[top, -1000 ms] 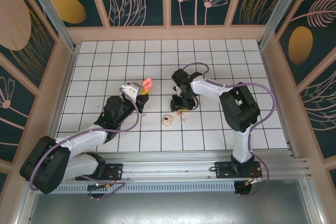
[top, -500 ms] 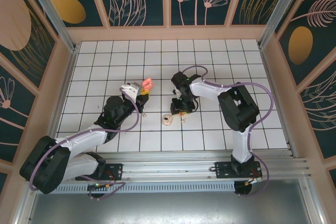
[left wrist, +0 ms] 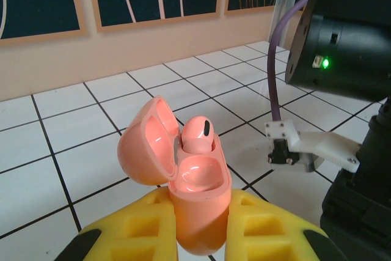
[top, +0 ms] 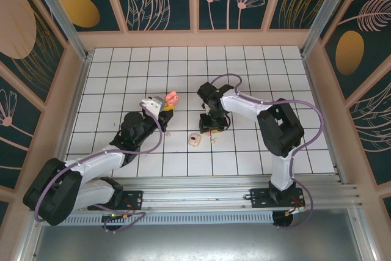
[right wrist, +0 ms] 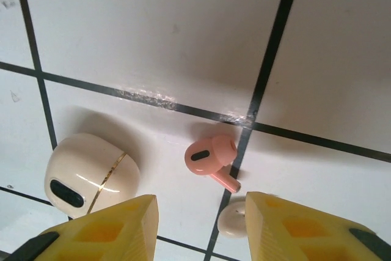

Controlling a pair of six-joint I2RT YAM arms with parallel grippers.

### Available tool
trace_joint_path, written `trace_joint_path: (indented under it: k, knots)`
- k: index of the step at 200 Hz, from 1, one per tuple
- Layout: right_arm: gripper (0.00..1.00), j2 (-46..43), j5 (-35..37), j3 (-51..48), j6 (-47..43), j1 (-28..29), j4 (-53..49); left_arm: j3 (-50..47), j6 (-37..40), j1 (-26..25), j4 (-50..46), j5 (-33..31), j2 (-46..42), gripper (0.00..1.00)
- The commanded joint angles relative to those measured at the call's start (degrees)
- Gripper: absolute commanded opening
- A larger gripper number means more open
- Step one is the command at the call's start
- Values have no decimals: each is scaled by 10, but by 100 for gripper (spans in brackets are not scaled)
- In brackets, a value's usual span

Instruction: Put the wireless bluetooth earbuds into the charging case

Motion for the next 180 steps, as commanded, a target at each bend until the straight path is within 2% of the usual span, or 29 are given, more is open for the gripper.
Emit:
trace_joint_path:
  k: [1, 65, 180]
  knots:
    - [42, 12, 56, 47, 7, 11, -59, -1, 7, 0, 21, 6, -7, 7]
    - [43, 78, 76, 100, -30, 25, -89, -1, 4, 0, 40, 7, 8, 7]
    - [38, 106, 71, 99, -46, 25, -69, -2, 6, 0, 38, 9, 1, 7]
